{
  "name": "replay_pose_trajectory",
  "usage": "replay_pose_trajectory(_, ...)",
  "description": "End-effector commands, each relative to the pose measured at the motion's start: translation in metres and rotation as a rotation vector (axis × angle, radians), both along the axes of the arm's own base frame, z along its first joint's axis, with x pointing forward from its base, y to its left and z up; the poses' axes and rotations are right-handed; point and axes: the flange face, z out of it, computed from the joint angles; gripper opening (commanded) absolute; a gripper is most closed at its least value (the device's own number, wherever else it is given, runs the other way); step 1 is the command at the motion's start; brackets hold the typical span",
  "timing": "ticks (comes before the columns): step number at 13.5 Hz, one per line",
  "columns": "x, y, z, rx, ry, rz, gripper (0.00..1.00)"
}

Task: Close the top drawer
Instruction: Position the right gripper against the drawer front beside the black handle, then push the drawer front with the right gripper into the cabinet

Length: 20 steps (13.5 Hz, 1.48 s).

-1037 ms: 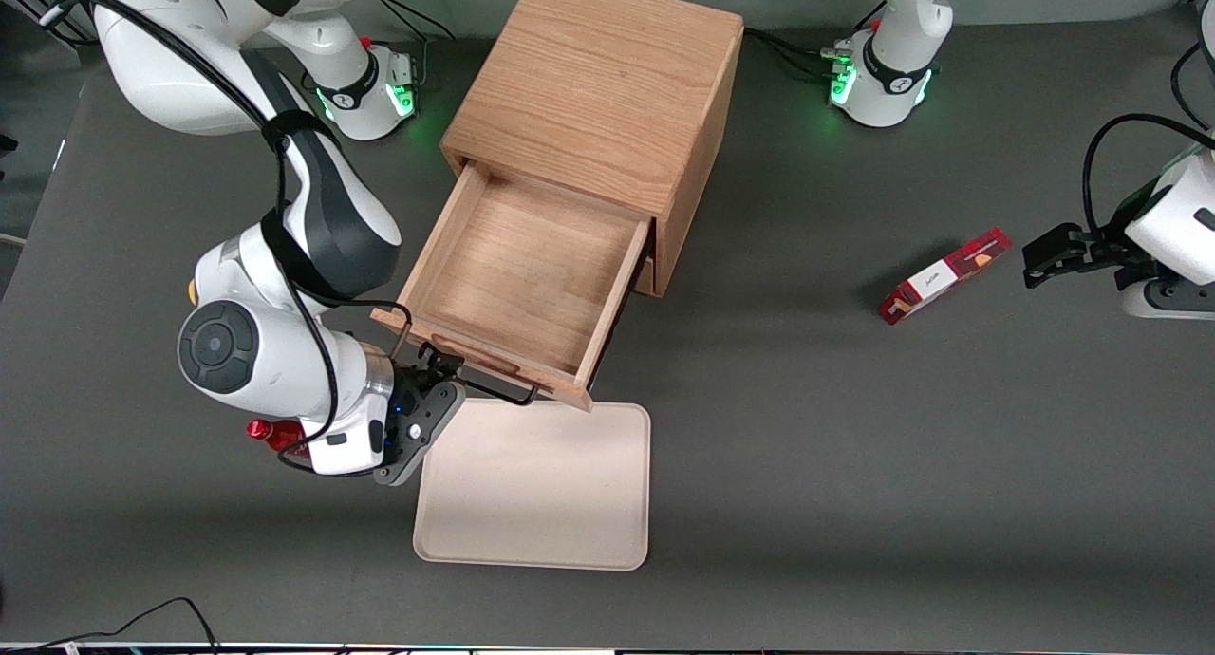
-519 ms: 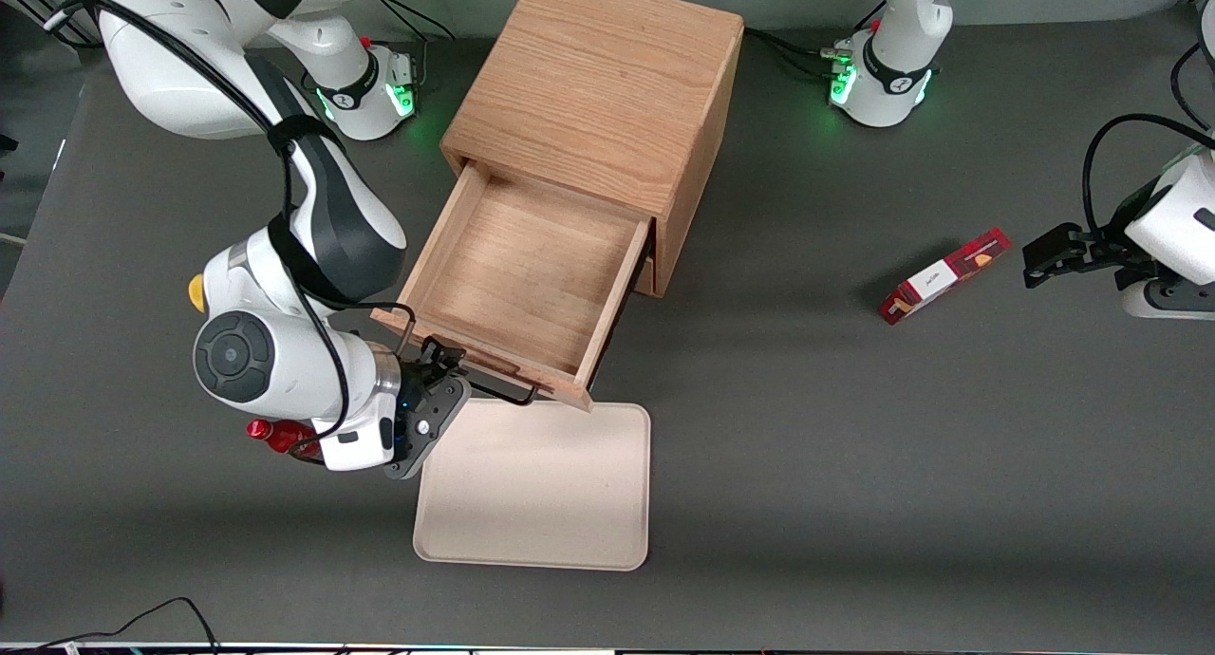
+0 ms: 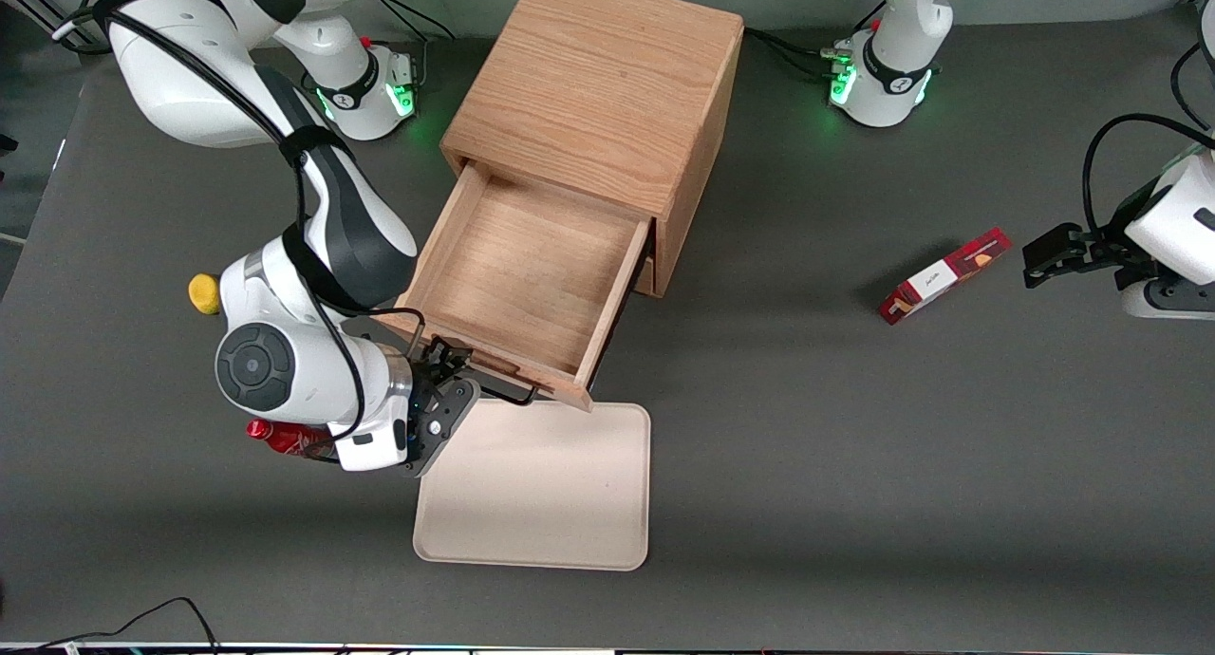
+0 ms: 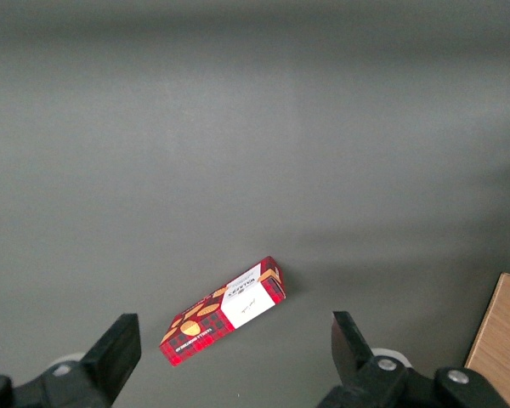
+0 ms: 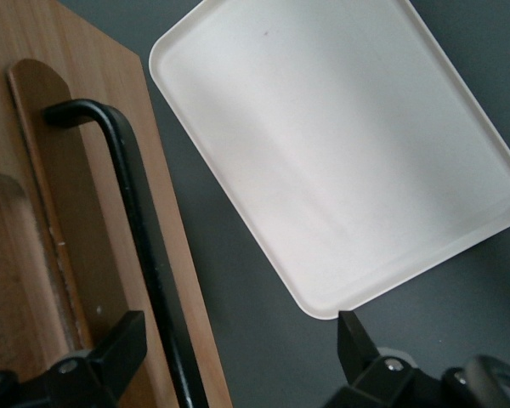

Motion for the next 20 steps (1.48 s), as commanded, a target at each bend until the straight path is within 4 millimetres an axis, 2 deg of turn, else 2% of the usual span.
replay_pose_trajectory(1,-0.003,0.004,-0.005,0.004,0.017,0.030,1.00)
replay_pose_trajectory(12,-0.020,0.013,-0.007,-0.013,0.047,0.040,1.00)
replay_pose_trajectory(16,-0.041,0.021,-0.007,-0.036,0.077,0.037,1.00)
replay_pose_trajectory(20,-0.064,0.041,-0.006,-0.050,0.108,0.010,1.00)
